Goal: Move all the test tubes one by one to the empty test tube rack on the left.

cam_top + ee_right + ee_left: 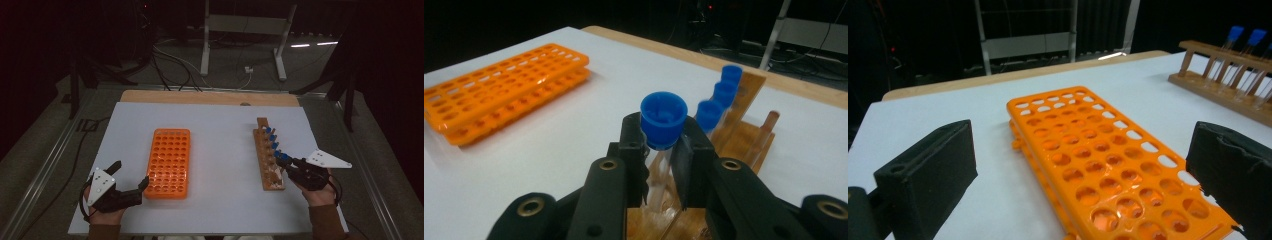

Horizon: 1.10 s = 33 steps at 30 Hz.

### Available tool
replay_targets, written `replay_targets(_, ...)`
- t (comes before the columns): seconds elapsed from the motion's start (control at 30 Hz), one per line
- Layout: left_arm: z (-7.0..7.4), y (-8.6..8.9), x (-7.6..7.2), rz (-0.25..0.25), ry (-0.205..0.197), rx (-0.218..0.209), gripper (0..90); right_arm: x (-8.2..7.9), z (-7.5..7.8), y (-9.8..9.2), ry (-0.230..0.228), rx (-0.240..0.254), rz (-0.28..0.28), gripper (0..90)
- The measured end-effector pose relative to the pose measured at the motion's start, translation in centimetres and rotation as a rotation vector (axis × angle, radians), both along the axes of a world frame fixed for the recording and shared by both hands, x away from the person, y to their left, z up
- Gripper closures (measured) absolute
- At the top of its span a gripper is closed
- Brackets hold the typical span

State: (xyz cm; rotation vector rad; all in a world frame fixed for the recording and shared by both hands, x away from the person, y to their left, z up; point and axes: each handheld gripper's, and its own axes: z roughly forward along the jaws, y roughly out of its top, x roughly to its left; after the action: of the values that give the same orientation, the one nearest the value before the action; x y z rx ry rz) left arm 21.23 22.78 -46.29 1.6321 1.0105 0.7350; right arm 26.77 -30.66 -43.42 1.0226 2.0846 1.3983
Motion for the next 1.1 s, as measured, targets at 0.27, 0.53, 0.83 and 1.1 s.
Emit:
replay_targets(0.27, 0.2, 0.0, 0.2, -0.022, -0.010, -0.031, 0.7, 0.2, 2.3, -0.2, -0.024, 0.001, 0.005, 77.3)
replay_targets(0.53, 1.4, -0.1, 0.4, -0.031, -0.028, -0.076, 0.7, 0.3, 4.1, 0.4, -0.051, -0.016, 0.024, 77.3)
replay_targets(0.83, 3.2, -1.4, 1.6, -0.122, -0.055, -0.045, 0.7, 0.9, 4.3, 2.2, -0.058, -0.018, 0.062, 77.2)
replay_targets(1.1, 3.6, -3.8, 3.1, -0.156, -0.038, -0.037, 0.7, 1.9, 4.2, 4.6, -0.050, -0.009, 0.106, 77.2)
